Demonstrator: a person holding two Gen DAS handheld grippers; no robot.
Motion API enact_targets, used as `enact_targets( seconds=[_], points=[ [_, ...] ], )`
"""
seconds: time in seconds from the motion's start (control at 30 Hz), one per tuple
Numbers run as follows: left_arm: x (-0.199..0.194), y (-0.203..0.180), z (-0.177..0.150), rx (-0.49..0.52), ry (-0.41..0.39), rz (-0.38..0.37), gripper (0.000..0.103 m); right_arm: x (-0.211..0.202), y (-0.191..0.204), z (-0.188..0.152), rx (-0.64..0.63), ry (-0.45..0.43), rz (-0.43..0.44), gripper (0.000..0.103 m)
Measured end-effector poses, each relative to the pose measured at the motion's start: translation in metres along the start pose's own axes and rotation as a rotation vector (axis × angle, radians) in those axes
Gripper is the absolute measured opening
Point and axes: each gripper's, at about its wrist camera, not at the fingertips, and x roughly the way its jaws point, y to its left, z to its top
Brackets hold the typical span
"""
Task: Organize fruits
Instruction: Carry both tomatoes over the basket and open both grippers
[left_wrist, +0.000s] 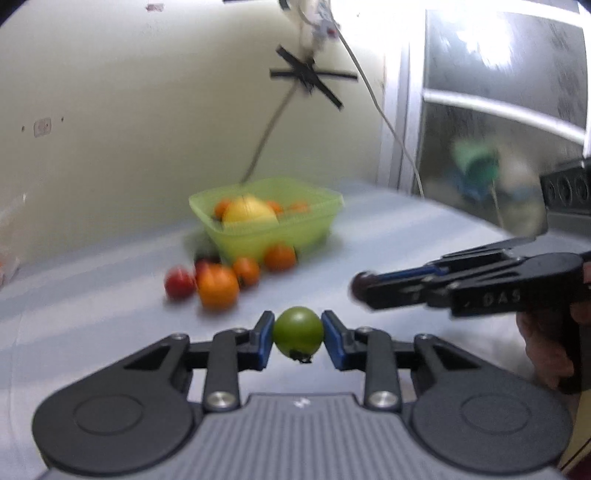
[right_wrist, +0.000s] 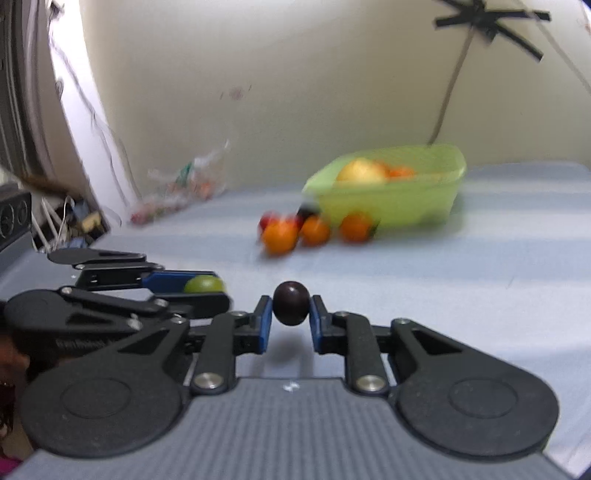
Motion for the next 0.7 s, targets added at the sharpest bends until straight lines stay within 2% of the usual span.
enact_targets(
  seconds=[0.1,0.17,0.3,0.47,0.53,0.57,0.6,0.63,0.7],
  points=[
    [0.017,0.020,0.044,-0.023,-0.024,-0.015,0.029,-0.002,-0.023,0.047,-0.024,-0.087,-0.038,0.024],
    [0.038,0.030,0.071,-0.028,-0.031,-0.012,0.029,0.011,-0.033,0.070,-0.069,-0.102,-0.074,0.024],
    [0.095,0.058,0.108,-0.117,0.008,-0.005,0.029,0.059,-0.054,0.090,-0.060,-0.027,-0.109,0.025],
    [0.146,0.078,0.117,-0.194,0.084,0.024,0.029,0.091,-0.067,0.084,-0.063,0.047,-0.137,0.026],
    [0.156,0.082,0.118,-0.207,0.097,0.023,0.036,0.095,-0.069,0.082,-0.058,0.053,-0.145,0.027],
    [0.159,0.083,0.119,-0.215,0.095,0.028,0.050,0.096,-0.071,0.083,-0.060,0.052,-0.146,0.030],
    [0.161,0.084,0.119,-0.222,0.098,0.038,0.058,0.096,-0.070,0.082,-0.061,0.045,-0.152,0.042],
    [0.160,0.088,0.117,-0.229,0.099,0.049,0.058,0.093,-0.068,0.083,-0.061,0.035,-0.155,0.049],
    [0.159,0.090,0.116,-0.243,0.099,0.045,0.058,0.088,-0.065,0.083,-0.061,0.019,-0.155,0.049]
  ],
)
